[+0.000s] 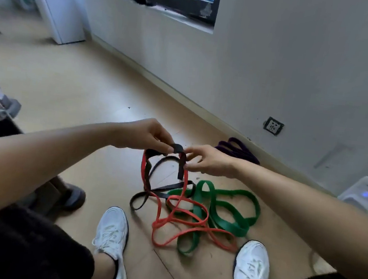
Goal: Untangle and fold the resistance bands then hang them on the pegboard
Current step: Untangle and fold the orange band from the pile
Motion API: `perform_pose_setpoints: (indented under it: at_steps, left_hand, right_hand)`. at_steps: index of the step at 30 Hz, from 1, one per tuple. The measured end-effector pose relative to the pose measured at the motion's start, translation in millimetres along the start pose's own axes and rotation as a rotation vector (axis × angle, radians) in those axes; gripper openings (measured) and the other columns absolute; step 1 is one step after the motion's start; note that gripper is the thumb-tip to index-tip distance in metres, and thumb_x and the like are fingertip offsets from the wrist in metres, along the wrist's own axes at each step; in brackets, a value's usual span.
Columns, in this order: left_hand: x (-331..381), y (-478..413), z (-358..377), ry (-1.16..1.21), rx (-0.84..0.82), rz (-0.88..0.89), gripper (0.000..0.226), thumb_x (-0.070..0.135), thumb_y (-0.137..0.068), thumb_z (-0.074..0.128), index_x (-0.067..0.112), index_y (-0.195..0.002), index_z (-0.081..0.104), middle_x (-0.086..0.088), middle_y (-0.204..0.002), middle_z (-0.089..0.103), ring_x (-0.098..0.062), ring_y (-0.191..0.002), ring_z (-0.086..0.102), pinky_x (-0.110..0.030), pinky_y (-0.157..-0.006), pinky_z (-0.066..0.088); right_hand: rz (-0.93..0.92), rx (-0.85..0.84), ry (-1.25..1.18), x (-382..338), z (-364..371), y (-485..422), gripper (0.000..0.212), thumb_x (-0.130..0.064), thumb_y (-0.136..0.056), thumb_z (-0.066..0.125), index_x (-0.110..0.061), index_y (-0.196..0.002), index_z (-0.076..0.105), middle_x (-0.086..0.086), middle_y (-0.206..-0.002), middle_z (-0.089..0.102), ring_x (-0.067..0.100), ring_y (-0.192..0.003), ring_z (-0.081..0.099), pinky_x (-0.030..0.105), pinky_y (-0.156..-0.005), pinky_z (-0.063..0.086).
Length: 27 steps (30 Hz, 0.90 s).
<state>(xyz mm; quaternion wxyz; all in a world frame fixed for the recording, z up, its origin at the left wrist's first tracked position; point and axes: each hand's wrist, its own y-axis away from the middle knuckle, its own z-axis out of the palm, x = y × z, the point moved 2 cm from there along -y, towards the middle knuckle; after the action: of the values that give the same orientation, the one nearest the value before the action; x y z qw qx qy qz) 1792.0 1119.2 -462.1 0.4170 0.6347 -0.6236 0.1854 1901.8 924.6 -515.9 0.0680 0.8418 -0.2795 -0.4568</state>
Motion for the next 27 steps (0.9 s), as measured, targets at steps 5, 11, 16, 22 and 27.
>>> perform_pose_setpoints:
  at_steps: [5,11,16,22,27]
  left_hand:
    - [32.3,27.8,-32.2,-0.100,0.050,0.032,0.008,0.017,-0.091,0.074,0.016,-0.098,0.080,0.013,-0.064,0.066,0.000,-0.061,0.057,-0.013,-0.061,0.045]
    - [29.2,16.9,-39.7,-0.384,0.132,0.017,0.008,0.023,-0.089,0.077,0.026,-0.096,0.079,0.022,-0.065,0.068,-0.001,-0.060,0.061,-0.020,-0.059,0.048]
    - [21.2,-6.7,-28.4,-0.445,0.267,0.217,0.014,0.023,-0.084,0.081,0.029,-0.097,0.080,0.014,-0.081,0.072,-0.006,-0.075,0.067,-0.036,-0.074,0.059]
    - [7.6,-22.6,-38.2,-0.329,0.317,0.270,0.017,0.021,-0.082,0.084,0.029,-0.097,0.080,0.014,-0.079,0.073,-0.005,-0.076,0.069,-0.037,-0.072,0.060]
    - [4.2,-33.5,-34.8,-0.170,0.306,0.190,0.021,0.022,-0.080,0.086,0.028,-0.097,0.077,0.009,-0.084,0.073,-0.009,-0.077,0.069,-0.030,-0.072,0.059]
  right_hand:
    - [-0.060,0.090,0.102,-38.4,-12.2,7.3,0.019,-0.029,-0.092,0.074,-0.013,-0.103,0.072,-0.002,-0.087,0.068,0.010,-0.077,0.059,0.026,-0.067,0.049]
    - [-0.064,0.122,0.045,-47.6,-37.2,14.0,0.010,-0.016,-0.095,0.069,-0.011,-0.102,0.073,0.010,-0.109,0.075,0.010,-0.089,0.069,0.025,-0.075,0.056]
    - [-0.059,0.123,-0.067,-52.9,-40.8,2.9,0.041,-0.016,-0.094,0.071,-0.014,-0.133,0.058,0.001,-0.124,0.069,0.011,-0.101,0.070,0.024,-0.080,0.056]
    - [-0.103,0.157,-0.070,-45.4,-55.4,-6.8,0.023,-0.020,-0.090,0.078,-0.001,-0.101,0.072,0.003,-0.082,0.068,0.007,-0.071,0.063,0.020,-0.066,0.052]
    - [-0.107,0.177,-0.061,-47.3,-60.6,-10.3,0.023,-0.017,-0.086,0.081,-0.004,-0.102,0.071,-0.004,-0.074,0.063,-0.001,-0.062,0.059,0.014,-0.058,0.047]
